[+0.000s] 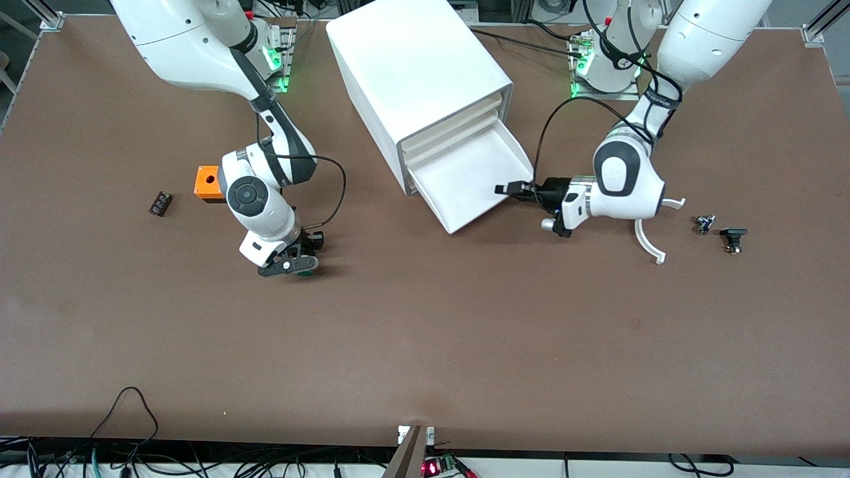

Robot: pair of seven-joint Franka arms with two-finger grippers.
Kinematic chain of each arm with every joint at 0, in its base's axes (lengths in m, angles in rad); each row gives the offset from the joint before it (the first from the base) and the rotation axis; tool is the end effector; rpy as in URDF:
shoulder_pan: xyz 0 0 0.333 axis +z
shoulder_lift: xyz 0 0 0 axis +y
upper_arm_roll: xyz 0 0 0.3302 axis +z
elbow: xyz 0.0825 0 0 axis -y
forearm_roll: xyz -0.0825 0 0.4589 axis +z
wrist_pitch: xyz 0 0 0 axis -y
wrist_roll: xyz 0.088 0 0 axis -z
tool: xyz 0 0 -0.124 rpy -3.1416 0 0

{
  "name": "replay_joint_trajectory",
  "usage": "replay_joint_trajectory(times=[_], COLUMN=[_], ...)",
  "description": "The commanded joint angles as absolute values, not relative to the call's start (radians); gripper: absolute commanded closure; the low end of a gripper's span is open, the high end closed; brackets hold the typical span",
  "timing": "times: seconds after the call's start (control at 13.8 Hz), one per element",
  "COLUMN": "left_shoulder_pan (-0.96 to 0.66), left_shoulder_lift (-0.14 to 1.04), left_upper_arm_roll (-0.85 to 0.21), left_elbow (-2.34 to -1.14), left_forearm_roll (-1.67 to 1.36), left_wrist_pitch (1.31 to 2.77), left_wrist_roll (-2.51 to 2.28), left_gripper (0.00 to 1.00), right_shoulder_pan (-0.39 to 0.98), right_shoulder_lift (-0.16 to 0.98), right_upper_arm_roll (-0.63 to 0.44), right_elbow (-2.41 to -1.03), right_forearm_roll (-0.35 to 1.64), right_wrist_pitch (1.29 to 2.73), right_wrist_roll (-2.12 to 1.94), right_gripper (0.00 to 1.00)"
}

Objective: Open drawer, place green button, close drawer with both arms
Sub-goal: 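Pull the lowest drawer open with the left gripper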

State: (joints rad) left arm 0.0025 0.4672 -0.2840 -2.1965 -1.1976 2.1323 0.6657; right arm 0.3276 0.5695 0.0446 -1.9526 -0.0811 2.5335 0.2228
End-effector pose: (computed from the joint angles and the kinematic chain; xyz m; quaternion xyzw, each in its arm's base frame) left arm 0.5179 -0.2200 0.1043 0.8690 0.0140 -0.1418 0.4738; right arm 0.6245 0.2444 0.1183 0.9945 0.1041 0.0093 0.0090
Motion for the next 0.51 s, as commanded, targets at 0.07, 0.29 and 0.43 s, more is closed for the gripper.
replay_joint_trajectory(times=[0.07, 0.29, 0.43], left_shoulder_pan=[0.003, 0.003, 0.006], left_shoulder_lift=[0.450, 0.394, 0.342], left_upper_arm_roll=[-0.276, -0.278, -0.278], left_elbow=[-2.178, -2.177, -2.189], left_forearm_roll=[-1.204, -1.203, -1.204], left_wrist_pitch=[2.195, 2.229, 2.232], left_wrist_roll=[0.637, 0.632, 0.630], left_gripper=[0.00, 0.00, 0.00], right_shoulder_pan=[0.324, 0.324, 0.325], right_shoulder_lift=[0.571, 0.555, 0.554], right_upper_arm_roll=[0.054, 0.067, 0.078], right_elbow=[-1.918, -1.849, -1.775], right_forearm_roll=[-0.080, -0.080, -0.080], right_wrist_pitch=[2.536, 2.462, 2.370], right_wrist_roll=[0.222, 0.221, 0.219], right_gripper=[0.65, 0.68, 0.69])
